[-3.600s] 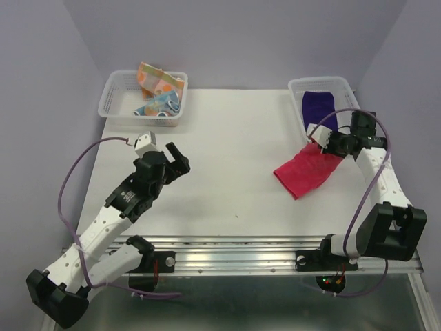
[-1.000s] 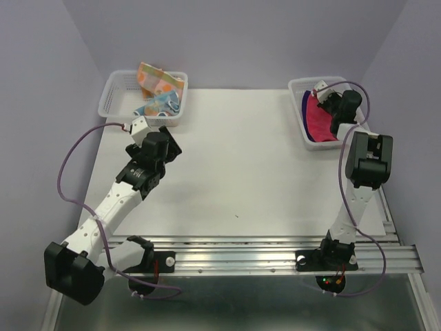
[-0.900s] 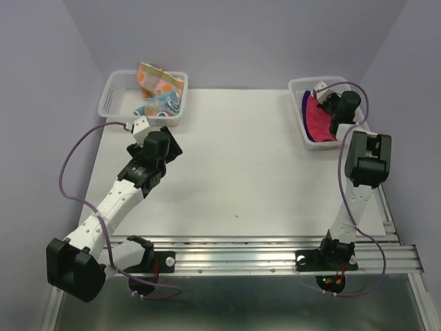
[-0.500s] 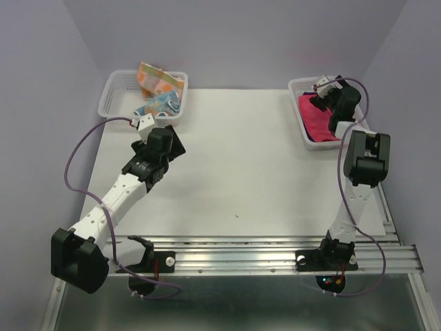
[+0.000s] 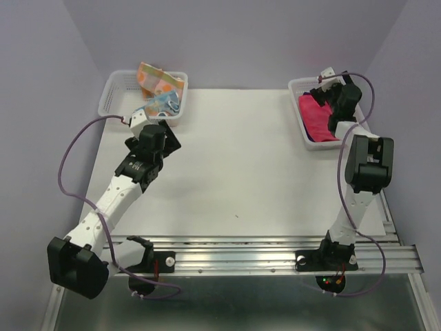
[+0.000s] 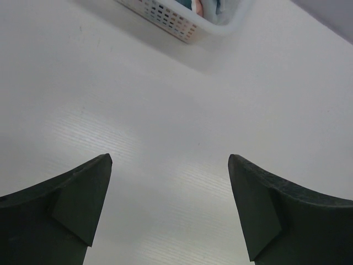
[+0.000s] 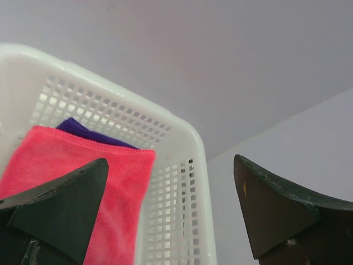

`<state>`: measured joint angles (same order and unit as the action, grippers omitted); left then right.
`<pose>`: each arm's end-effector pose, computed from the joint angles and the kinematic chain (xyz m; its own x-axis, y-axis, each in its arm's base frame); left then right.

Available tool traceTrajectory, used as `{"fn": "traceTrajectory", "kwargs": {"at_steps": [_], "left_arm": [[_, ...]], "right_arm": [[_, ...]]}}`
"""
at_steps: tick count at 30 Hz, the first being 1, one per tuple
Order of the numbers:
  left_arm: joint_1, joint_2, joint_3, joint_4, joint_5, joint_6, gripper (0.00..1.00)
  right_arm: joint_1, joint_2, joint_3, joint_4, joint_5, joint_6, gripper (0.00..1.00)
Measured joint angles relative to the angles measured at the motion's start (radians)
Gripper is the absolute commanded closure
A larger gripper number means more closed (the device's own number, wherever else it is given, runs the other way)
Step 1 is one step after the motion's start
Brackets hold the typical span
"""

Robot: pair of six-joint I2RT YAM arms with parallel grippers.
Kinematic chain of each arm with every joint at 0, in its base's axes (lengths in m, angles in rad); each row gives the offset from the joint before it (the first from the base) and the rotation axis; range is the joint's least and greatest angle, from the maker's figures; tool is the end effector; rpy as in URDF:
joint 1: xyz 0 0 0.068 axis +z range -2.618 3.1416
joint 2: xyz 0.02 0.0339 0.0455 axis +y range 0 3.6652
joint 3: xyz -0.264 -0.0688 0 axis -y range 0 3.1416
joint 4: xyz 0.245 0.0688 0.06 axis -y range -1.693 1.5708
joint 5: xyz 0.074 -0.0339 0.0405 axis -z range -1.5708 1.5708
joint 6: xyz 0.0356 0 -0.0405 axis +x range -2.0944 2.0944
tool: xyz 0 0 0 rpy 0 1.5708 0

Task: Fold and stack the towels
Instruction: Grab crumpled towel

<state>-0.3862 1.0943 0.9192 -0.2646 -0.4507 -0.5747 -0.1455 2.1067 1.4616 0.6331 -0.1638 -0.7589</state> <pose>0.2343 -0.0785 0.3194 -0.3168 -0.3994 -0.8603 -0.2362 0.9117 -0.3362 0.4914 -0.0661 0.2398 0.0040 -0.6867 -0.7269 -0.0214 0.7267 -0.6867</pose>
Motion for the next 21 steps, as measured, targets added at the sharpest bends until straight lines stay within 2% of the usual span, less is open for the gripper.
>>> {"fn": "traceTrajectory", "kwargs": {"at_steps": [5,10,16,21], "left_arm": [[0.080,0.018,0.048,0.007,0.026,-0.001,0.01],[0.187,0.142,0.158,0.054,0.127,0.024,0.01],[0.257,0.388,0.318,0.158,0.303,0.123,0.01],[0.260,0.554,0.467,0.171,0.425,0.220,0.01]], "right_arm": [[0.003,-0.224,-0.104,-0.051,-0.084,0.185,0.00],[0.013,-0.383,-0.123,-0.071,-0.241,0.423,0.00],[0.048,-0.344,0.001,-0.246,-0.335,0.905,0.00],[0.061,-0.334,-0.003,-0.338,-0.341,1.262,0.00]]}}
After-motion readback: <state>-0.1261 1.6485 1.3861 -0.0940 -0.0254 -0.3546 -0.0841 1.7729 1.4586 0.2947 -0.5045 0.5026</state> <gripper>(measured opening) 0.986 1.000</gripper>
